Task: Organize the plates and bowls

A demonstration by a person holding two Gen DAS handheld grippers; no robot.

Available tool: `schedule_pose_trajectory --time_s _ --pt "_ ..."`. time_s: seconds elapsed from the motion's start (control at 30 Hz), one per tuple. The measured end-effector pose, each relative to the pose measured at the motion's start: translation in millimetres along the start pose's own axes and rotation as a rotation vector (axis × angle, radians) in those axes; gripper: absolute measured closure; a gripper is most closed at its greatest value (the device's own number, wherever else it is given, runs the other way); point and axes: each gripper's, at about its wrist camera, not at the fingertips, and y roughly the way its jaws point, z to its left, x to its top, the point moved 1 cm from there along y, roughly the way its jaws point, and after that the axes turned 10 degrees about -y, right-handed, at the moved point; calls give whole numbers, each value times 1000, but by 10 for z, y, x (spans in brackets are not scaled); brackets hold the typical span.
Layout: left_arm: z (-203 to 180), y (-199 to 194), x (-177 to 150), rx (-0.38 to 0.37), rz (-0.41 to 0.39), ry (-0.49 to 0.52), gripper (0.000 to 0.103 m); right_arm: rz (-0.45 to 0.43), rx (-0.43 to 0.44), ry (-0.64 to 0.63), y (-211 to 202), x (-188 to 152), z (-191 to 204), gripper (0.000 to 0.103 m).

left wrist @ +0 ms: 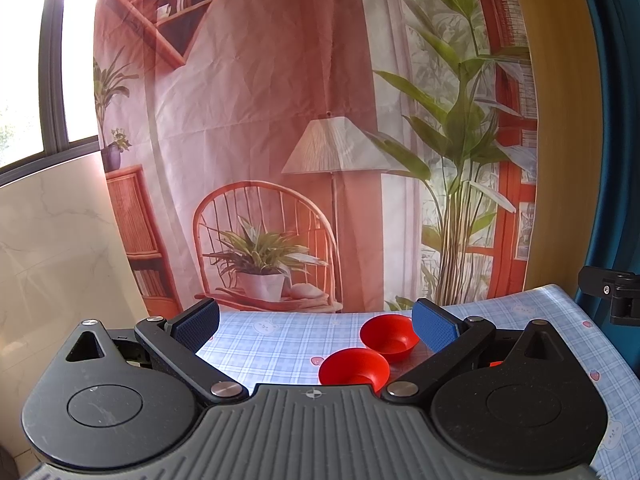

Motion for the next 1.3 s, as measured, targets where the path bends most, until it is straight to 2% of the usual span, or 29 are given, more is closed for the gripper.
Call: schedule_pose_trajectory --time_s 0.63,0.8,1.0,1.3 --pt "-7 18 -33 1 7 0 0 -2 2 -4 51 -74 91 0" --pt "-20 86 -85 12 14 9 0 -20 22 10 -3 14 26 0" --pt "9 266 -230 31 47 5 0 -37 93 72 246 -262 -45 0" --pt "101 604 -640 66 115 13 0 -31 76 64 503 -743 162 0"
